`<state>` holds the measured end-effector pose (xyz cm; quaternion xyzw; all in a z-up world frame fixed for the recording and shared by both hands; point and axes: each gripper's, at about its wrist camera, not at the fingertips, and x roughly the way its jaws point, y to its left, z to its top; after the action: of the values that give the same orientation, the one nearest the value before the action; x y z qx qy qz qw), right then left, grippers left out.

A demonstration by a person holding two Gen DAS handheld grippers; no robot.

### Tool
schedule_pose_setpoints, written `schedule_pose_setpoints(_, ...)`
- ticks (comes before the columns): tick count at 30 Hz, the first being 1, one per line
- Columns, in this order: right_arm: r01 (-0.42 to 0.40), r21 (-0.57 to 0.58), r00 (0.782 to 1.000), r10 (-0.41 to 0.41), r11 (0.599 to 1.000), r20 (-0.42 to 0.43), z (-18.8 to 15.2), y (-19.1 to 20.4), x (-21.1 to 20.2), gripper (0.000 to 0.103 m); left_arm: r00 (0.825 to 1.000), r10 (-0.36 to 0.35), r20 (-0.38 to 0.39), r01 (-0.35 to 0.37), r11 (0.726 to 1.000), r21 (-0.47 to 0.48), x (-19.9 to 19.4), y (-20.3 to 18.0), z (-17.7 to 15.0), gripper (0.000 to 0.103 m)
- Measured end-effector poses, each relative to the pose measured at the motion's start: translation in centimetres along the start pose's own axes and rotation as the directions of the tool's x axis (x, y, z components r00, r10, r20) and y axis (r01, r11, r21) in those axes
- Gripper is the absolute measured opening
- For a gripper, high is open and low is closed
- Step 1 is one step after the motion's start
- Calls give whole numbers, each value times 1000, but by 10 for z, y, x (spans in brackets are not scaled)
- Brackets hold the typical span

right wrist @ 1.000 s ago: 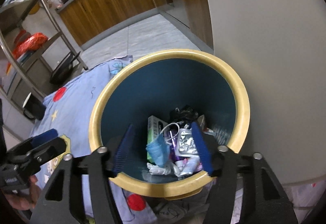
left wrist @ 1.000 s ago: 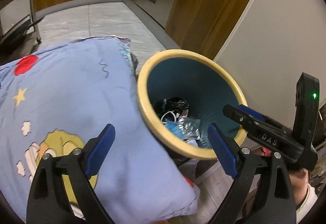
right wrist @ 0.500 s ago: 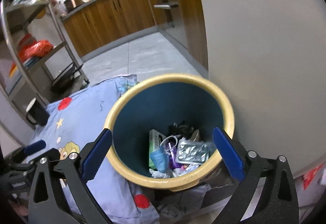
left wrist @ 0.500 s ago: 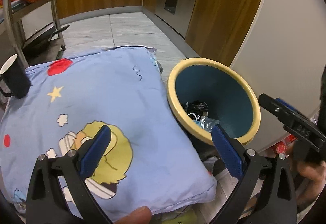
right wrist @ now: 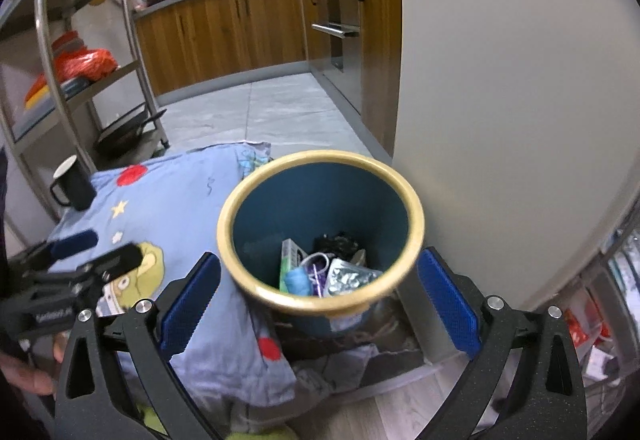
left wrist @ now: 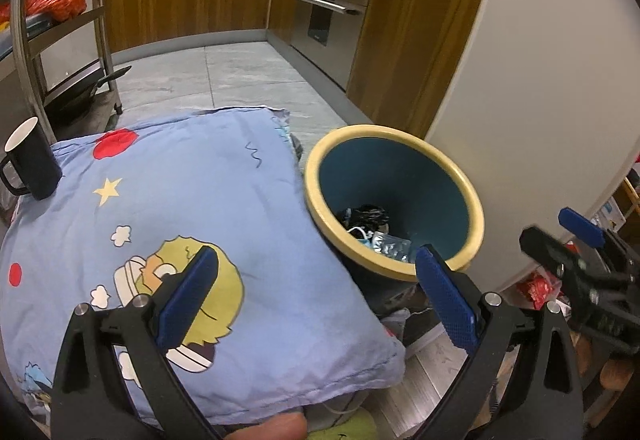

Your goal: Collect trash

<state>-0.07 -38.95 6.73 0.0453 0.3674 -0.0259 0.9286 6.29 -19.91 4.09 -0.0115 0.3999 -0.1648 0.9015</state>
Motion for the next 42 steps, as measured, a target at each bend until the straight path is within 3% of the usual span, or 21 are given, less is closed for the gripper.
schedule_pose_setpoints(10,-1,14,998,0,1000,64,-13,-6,-21,98,1000,-10,22,9,999,49,-6,-19,-7,97)
schedule_pose_setpoints(42,-9,25,998,7,1000,64,-14,1,-24,98,1000,4,5,-4,999,39,1,-16,-9,97)
